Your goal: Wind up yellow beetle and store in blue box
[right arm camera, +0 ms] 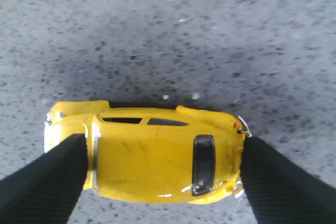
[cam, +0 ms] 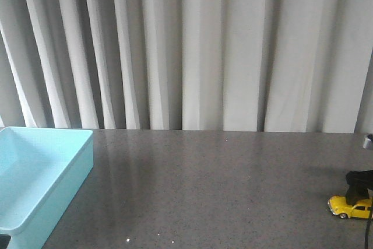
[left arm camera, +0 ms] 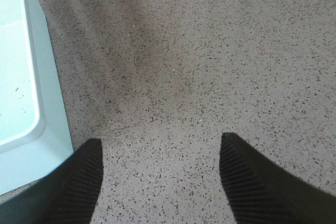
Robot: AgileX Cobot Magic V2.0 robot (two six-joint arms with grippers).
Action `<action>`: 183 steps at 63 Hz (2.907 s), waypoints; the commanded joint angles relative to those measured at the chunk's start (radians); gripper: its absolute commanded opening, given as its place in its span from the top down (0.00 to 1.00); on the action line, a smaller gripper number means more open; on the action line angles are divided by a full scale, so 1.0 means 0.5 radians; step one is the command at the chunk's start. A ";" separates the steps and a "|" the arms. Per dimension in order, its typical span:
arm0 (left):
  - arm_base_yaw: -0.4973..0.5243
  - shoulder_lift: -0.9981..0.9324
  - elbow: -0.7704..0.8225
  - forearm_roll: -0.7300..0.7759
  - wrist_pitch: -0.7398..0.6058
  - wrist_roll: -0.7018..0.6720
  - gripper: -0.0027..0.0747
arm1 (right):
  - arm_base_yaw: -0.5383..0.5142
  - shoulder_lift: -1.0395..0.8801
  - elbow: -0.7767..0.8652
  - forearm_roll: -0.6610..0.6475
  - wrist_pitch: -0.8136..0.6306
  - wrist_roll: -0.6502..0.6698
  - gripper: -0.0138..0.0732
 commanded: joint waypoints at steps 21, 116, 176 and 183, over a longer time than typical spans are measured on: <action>-0.013 -0.004 -0.068 0.000 -0.066 -0.002 0.36 | -0.040 -0.095 -0.011 -0.018 -0.036 -0.207 0.18; -0.013 0.073 -0.089 0.086 -0.212 -0.002 0.36 | 0.745 -2.498 1.883 -0.392 -0.491 0.396 0.21; 0.259 1.950 -1.961 -0.125 0.753 1.483 0.23 | 0.745 -2.513 1.883 -0.392 -0.489 0.396 0.21; 0.267 2.121 -2.127 -0.127 0.868 1.561 0.23 | 0.745 -2.513 1.883 -0.392 -0.490 0.396 0.21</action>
